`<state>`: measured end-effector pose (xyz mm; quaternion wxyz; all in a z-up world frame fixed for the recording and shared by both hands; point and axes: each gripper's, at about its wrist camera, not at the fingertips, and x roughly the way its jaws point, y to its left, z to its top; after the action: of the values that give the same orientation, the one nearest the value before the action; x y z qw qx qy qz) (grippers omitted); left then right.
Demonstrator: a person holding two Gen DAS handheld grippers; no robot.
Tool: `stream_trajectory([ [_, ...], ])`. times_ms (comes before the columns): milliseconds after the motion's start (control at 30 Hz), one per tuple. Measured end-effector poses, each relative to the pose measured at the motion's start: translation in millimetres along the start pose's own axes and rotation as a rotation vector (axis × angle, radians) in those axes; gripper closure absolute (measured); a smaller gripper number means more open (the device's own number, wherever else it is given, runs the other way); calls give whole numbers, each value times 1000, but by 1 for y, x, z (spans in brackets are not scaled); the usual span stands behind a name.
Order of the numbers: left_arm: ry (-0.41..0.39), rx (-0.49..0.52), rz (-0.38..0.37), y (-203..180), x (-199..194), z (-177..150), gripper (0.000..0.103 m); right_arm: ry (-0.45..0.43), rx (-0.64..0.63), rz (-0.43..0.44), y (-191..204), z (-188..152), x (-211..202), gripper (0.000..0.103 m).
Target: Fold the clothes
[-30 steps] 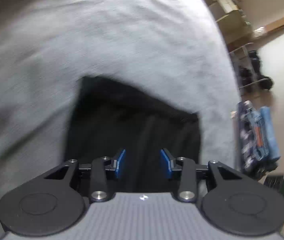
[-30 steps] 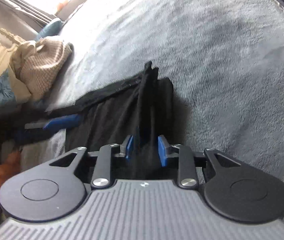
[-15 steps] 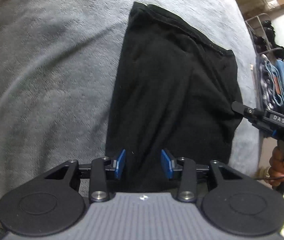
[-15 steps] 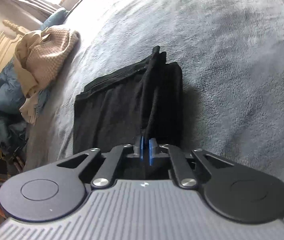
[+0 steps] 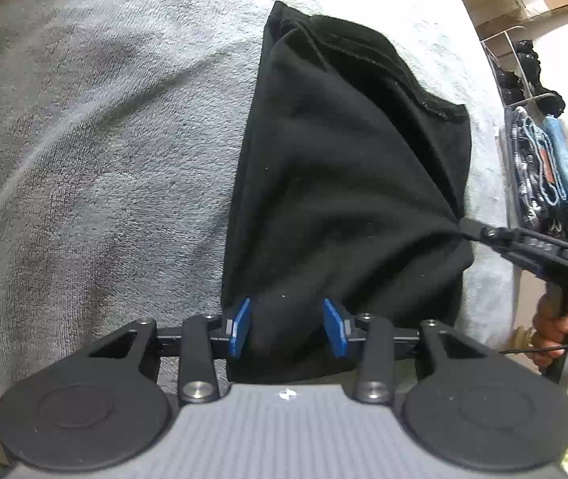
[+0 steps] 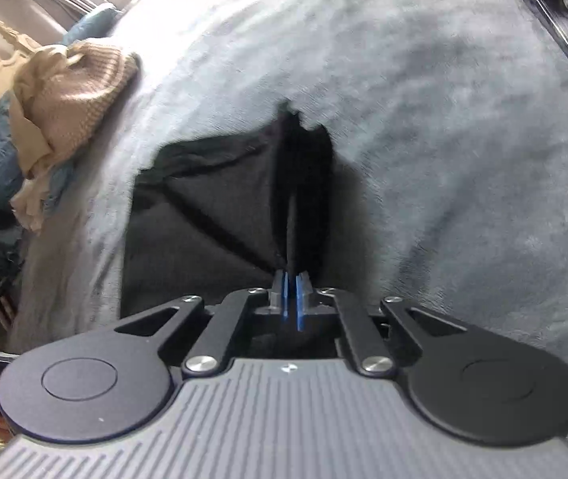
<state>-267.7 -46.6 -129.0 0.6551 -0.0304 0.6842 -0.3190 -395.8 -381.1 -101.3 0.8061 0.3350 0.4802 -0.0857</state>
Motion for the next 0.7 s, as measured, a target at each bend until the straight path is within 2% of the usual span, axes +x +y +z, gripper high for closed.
stream_trajectory([
  [133, 4, 6, 13, 6, -3, -1, 59, 16, -21, -110, -6, 1, 15, 97],
  [233, 6, 18, 20, 12, -8, -2, 57, -22, 66, -67, -15, -1, -5, 96],
  [300, 15, 26, 27, 16, -8, -3, 57, -18, 114, -33, -23, -8, -17, 93],
  [367, 24, 45, 28, 18, -7, -3, 57, 13, 133, 12, -25, -17, -25, 84],
  [400, 29, 58, 28, 19, -6, -3, 57, 30, 134, 32, -25, -21, -27, 76],
  [467, 41, 82, 30, 19, -3, -5, 57, 75, 102, 66, -18, -30, -24, 70],
  [533, 49, 90, 32, 22, 0, -7, 60, 129, 49, 83, -8, -39, -15, 59],
  [667, 54, 64, 25, 30, 8, -9, 68, 246, -57, 53, 7, -61, 6, 58],
  [700, 52, 52, 18, 32, 9, -10, 74, 265, -72, 43, 9, -66, 11, 59],
])
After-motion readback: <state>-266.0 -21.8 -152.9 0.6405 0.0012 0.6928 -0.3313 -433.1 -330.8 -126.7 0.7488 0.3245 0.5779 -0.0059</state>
